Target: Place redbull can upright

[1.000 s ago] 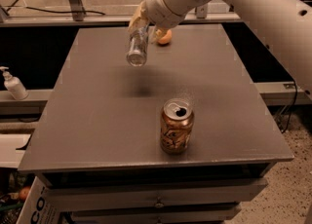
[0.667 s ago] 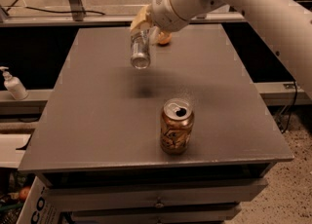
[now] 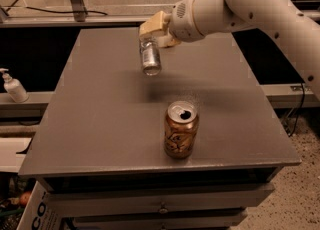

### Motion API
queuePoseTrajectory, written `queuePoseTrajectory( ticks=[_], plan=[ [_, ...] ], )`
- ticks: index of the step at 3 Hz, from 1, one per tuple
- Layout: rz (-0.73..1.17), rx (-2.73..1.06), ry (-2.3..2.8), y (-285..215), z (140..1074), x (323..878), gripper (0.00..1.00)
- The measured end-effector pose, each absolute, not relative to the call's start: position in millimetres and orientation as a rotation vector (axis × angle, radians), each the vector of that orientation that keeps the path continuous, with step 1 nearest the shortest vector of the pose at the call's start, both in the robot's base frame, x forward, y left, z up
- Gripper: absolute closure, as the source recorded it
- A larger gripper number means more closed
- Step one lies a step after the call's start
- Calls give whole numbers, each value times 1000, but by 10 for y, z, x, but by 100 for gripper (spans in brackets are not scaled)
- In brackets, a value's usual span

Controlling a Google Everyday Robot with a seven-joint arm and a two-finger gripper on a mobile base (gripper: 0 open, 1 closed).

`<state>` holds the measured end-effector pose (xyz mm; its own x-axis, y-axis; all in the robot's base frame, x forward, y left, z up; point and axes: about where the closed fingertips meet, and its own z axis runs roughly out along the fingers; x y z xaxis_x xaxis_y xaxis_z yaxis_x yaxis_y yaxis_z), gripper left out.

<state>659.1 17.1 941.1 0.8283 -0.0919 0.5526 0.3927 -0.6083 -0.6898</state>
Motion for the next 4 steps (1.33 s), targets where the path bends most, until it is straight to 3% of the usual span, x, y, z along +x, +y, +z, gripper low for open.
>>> queuePoseTrajectory(
  ticks=[4],
  plan=[
    [-827, -1894, -335, 9, 9580, 6454, 100]
  ],
)
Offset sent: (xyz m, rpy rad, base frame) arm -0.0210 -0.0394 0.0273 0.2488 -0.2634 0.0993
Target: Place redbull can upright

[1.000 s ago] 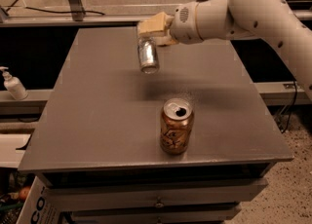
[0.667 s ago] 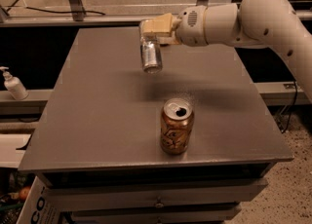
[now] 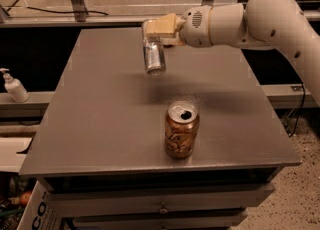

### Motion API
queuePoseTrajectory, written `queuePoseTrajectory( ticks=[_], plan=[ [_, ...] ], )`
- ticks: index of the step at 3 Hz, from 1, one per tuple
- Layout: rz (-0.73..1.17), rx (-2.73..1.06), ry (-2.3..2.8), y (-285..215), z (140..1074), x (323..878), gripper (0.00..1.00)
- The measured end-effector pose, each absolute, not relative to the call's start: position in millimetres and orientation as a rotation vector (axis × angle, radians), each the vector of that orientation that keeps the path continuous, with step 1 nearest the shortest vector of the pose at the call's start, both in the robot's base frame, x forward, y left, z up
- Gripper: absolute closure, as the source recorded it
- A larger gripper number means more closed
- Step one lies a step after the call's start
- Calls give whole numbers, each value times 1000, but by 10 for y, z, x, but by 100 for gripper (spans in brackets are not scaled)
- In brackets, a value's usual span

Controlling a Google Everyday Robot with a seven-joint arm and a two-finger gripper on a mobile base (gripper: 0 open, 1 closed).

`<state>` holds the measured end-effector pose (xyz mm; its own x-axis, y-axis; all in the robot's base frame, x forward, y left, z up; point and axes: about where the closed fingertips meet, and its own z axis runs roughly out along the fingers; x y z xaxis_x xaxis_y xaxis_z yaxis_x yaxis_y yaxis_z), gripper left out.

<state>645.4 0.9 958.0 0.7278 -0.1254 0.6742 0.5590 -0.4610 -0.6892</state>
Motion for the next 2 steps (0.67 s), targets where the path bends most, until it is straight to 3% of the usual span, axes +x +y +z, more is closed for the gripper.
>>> queuePoseTrajectory(
  ticks=[2],
  plan=[
    [-1002, -1786, -518, 9, 9555, 6302, 100]
  ],
)
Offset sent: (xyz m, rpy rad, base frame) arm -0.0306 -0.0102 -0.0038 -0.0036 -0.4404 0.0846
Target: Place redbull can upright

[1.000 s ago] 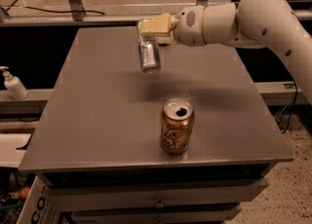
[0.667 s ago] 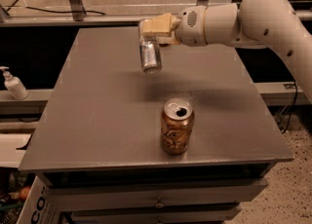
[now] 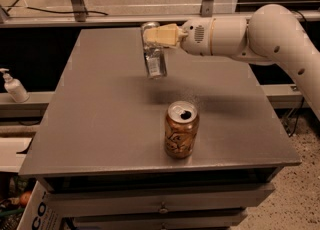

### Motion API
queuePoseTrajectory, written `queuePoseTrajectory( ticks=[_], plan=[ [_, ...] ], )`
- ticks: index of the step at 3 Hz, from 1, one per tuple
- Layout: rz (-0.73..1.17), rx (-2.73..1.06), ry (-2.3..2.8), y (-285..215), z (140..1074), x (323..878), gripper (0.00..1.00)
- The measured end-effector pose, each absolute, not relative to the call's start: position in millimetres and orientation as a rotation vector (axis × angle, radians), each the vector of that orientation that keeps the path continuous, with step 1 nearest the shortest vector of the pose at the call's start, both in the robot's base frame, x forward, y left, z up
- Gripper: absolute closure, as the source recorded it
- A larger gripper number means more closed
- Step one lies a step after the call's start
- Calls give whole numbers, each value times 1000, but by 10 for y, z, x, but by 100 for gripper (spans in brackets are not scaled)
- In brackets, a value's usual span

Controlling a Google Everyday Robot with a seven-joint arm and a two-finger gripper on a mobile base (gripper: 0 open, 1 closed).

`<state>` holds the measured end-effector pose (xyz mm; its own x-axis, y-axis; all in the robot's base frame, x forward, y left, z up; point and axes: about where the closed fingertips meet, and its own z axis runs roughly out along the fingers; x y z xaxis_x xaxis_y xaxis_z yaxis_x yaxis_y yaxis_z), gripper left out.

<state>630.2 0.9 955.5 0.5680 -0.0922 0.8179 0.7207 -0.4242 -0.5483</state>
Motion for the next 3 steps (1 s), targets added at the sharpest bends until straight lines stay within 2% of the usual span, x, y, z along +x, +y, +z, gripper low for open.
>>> queuePoseTrajectory(
  ticks=[3],
  plan=[
    [-1292, -1612, -768, -167, 9601, 6059, 100]
  ],
)
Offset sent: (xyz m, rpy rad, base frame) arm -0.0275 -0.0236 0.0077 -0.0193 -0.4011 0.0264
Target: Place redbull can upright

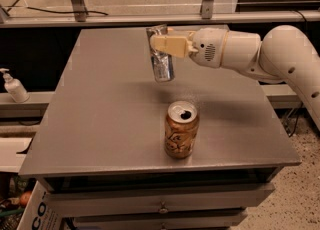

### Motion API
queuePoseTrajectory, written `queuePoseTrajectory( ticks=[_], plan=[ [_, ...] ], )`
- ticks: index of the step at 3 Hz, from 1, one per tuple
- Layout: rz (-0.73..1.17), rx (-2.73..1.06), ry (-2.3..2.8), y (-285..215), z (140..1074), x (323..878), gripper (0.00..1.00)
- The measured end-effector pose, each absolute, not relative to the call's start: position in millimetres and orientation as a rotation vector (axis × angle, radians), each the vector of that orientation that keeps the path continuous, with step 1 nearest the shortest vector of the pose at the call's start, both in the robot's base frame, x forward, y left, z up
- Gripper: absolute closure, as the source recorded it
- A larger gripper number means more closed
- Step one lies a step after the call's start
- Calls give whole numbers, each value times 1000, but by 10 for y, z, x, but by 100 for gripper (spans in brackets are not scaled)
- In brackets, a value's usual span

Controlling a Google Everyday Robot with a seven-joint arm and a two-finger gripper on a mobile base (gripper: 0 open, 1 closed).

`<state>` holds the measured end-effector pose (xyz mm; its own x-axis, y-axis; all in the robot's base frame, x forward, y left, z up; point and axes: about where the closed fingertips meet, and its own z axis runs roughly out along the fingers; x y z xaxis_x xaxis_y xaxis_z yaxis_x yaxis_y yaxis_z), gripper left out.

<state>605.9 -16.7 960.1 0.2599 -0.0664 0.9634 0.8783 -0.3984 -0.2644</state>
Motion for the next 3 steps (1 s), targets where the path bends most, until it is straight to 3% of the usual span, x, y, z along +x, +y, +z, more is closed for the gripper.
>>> queuePoseTrajectory(
  ticks=[3],
  plan=[
    [-1361, -1525, -870, -228, 9603, 5979, 100]
  ],
)
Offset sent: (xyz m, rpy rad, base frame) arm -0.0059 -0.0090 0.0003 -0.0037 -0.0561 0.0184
